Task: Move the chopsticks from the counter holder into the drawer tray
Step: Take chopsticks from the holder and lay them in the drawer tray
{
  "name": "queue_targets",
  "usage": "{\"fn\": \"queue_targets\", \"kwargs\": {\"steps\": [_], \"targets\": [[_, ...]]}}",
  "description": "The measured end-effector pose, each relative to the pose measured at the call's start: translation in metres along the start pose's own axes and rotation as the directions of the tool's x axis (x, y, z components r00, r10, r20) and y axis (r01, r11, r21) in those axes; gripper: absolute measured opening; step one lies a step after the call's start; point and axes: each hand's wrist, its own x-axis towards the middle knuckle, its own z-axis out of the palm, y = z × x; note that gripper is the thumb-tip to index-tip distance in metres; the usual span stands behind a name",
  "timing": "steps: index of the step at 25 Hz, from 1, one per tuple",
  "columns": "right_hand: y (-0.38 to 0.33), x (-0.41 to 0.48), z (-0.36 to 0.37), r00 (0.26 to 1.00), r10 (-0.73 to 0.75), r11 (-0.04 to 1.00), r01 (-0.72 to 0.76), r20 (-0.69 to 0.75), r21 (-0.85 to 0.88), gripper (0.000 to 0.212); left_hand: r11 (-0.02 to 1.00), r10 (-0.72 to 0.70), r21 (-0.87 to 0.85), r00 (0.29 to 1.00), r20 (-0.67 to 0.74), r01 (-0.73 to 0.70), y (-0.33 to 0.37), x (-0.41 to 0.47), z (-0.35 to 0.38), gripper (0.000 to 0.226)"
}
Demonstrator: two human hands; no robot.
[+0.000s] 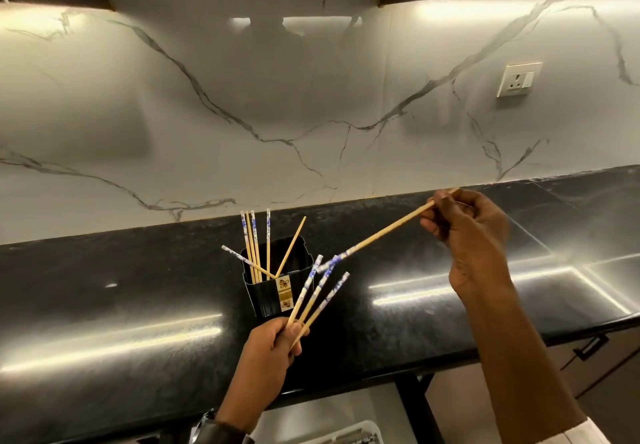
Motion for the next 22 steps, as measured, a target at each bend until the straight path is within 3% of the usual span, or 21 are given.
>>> {"fn": "queue_targets", "kwargs": {"steps": [2,5,7,9,11,13,18,22], "targets": [[0.002,-0.016,-0.006,0.993,0.029,0.991,-0.014,-0.111,0.136,0.003,0.956,-0.108,-0.281,0.992,-0.069,0.085,0.000,0.000,0.007,0.027],[0.038,-0.066,-0.008,0.968,0.205,0.924,-0.142,-0.147,0.355,0.007,0.700,-0.226,-0.701,0.973,-0.038,0.135,0.013,0.001,0.024,0.032],[0.073,-0.110,-0.005,0.906,0.408,0.828,-0.317,-0.110,0.462,0.010,0.546,-0.258,-0.829,0.966,-0.029,0.121,0.026,0.003,0.036,0.032],[0.105,-0.149,-0.003,0.787,0.601,0.745,-0.490,-0.137,0.453,0.011,0.492,-0.309,-0.865,0.949,-0.064,0.102,0.036,0.004,0.047,0.028],[0.128,-0.178,-0.003,0.724,0.657,0.743,-0.574,-0.209,0.344,0.011,0.506,-0.356,-0.857,0.929,-0.107,0.095,0.039,0.003,0.055,0.025],[0.141,-0.192,-0.005,0.723,0.640,0.768,-0.611,-0.259,0.192,0.013,0.540,-0.372,-0.836,0.919,-0.132,0.099,0.037,-0.001,0.059,0.025],[0.148,-0.197,-0.010,0.852,0.461,0.848,-0.505,-0.249,-0.159,0.019,0.562,-0.379,-0.814,0.920,-0.097,0.145,0.029,-0.005,0.068,0.025],[0.151,-0.197,-0.020,0.902,0.428,0.802,-0.408,-0.056,-0.436,0.021,0.604,-0.348,-0.785,0.931,-0.107,0.136,0.021,-0.006,0.070,0.026]]}}
